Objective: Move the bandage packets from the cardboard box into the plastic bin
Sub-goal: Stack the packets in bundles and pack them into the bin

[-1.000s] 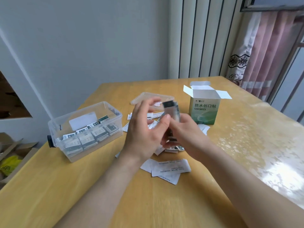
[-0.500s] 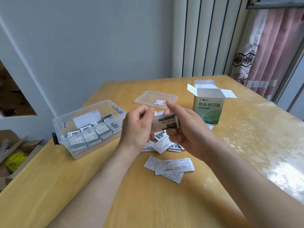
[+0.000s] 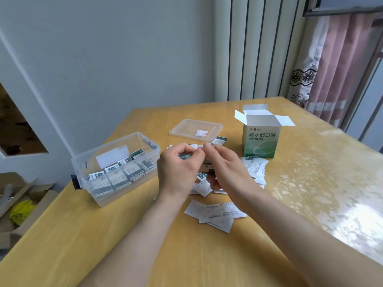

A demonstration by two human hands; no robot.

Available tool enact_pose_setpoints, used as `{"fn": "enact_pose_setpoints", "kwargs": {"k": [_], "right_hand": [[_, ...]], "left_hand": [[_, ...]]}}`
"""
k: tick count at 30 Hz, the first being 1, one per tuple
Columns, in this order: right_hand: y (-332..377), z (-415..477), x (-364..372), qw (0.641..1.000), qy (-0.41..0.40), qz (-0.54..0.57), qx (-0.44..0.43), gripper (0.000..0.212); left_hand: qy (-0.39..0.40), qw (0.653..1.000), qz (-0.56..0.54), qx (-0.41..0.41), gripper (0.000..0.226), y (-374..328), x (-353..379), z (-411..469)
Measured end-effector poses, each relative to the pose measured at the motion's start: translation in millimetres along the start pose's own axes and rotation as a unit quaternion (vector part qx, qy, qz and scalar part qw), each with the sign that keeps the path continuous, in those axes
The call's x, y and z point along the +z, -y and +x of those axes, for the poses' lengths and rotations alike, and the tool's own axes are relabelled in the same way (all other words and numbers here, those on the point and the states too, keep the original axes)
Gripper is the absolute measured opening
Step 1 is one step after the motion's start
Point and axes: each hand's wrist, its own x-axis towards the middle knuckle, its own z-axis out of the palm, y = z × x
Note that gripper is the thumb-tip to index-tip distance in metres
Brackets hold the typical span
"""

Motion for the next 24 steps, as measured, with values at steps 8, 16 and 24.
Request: {"fn": "enact_pose_setpoints", "kwargs": {"k": [8,16,24], "right_hand": [[4.1,-0.8,-1.8,0.997,-0.016,0.074,0.009,0.037],[-2.3,6.9,-10.2,0.991,0.004,0.105,0.085,0.038],[6.0,13.9,-23.3,0.954,-0.012,0.216,0.206,0.027]], "left_hand": [[0.044,0.996,-0.067,-0.036,0.048,-9.3,-9.8,3.3],[0.133,0.959,-0.188,-0.163,0.039,-16.1,-12.9,-0.9],[0.376,0.893,-0.246,-0.035,0.071,-12.1,-32.1,9.6]]}}
